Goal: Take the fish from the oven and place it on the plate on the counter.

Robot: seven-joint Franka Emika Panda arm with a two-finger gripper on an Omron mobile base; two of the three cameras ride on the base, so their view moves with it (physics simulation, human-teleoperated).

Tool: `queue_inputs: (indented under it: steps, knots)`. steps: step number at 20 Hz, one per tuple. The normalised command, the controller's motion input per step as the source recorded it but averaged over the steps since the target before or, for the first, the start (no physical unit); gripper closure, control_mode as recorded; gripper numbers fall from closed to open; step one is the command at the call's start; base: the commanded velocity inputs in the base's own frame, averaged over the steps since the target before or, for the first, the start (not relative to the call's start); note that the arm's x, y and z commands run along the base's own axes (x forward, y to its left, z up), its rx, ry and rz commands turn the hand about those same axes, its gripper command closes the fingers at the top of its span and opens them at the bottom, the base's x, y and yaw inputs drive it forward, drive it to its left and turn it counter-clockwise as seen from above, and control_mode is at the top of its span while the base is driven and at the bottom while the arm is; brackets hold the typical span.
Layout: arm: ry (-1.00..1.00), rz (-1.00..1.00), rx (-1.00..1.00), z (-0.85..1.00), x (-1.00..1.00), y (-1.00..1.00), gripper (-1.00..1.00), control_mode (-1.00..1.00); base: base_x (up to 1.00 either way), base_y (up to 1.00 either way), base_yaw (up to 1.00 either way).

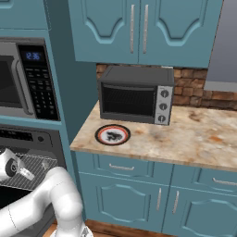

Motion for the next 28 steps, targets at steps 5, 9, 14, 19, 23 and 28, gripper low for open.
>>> queue_inputs:
  steps: [5, 9, 14, 19, 23, 28]
  knots:
    - [0.08, 0.28, -0.01, 0.03, 0.63, -0.28, -1.00, -1.00, 0.00, 0.00, 0.00]
    - [0.03, 0.10, 0.01, -0.04, 0.92, -0.22, -1.00, -1.00, 0.00, 0.00, 0.00]
    - [0.00, 0.14, 0.03, -0.17, 0.45, -0.01, -1.00, -1.00, 0.00, 0.00, 0.00]
    - [0.00, 0.24, 0.00, -0.31, 0.01, 0.04, -1.00, -1.00, 0.00, 0.00, 0.00]
    - [-0.02, 0.18, 0.00, -0.30, 0.03, 0.02, -1.00, -1.00, 0.00, 0.00, 0.00]
    - [-0.14, 0.08, 0.00, -0.27, 0.29, 0.00, -1.00, -1.00, 0.00, 0.00, 0.00]
